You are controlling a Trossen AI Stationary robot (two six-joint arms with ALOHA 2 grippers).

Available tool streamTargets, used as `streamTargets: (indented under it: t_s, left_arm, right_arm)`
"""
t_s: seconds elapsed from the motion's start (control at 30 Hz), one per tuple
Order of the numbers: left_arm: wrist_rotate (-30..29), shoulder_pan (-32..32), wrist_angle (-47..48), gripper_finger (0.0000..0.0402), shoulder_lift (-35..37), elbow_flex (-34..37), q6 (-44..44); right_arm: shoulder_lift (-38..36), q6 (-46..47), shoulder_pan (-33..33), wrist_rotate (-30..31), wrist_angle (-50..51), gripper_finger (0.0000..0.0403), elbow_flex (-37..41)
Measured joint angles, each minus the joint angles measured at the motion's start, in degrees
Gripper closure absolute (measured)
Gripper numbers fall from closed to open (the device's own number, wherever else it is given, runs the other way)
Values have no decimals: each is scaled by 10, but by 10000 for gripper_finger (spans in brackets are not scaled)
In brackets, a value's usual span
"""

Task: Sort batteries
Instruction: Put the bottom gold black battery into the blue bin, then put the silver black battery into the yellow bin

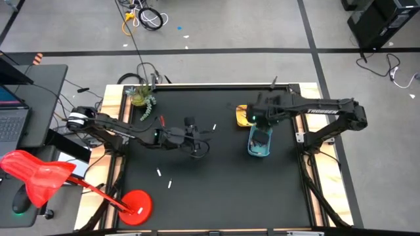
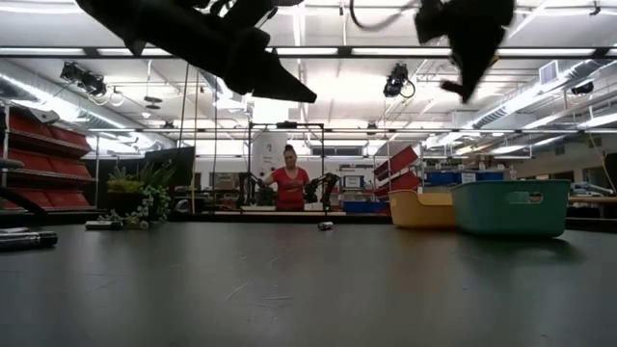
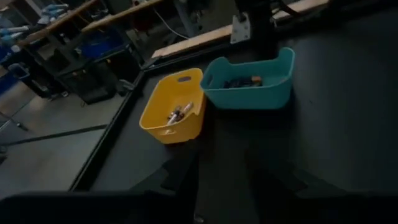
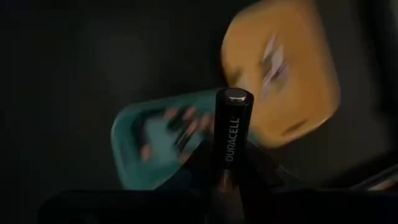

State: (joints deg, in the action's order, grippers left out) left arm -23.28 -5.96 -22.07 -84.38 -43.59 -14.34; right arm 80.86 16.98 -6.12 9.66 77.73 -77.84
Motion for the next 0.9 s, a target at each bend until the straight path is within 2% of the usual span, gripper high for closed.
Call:
streamTargets:
  t_s: [0.17, 0.37, 0.47, 0.57, 0.67, 0.77, 0.83, 0.9]
  left_arm:
    - [-10, 0, -6, 271, 1, 6, 38]
    - [-10, -1, 39, 271, 1, 6, 95]
    - [-10, -1, 65, 271, 1, 6, 104]
    - [-28, -2, 96, 271, 1, 6, 105]
    - [-38, -3, 153, 271, 20, 6, 103]
    - [-40, -7, 249, 271, 60, -10, 117]
    - [-39, -11, 323, 271, 92, -21, 133]
    - [-23, -12, 404, 271, 118, -32, 156]
  right_arm:
    - [2, 40, 12, -79, -51, 353, 126]
    - [3, 66, 8, -106, -184, 317, 259]
    - [3, 71, 7, -128, -239, 295, 294]
    - [3, 71, 7, -129, -204, 277, 289]
    - [0, 73, 8, -104, -133, 265, 244]
    - [-9, 84, 25, -40, -113, 260, 193]
    - [-17, 73, 44, 11, -168, 259, 174]
    - [-22, 36, 64, 55, -267, 262, 172]
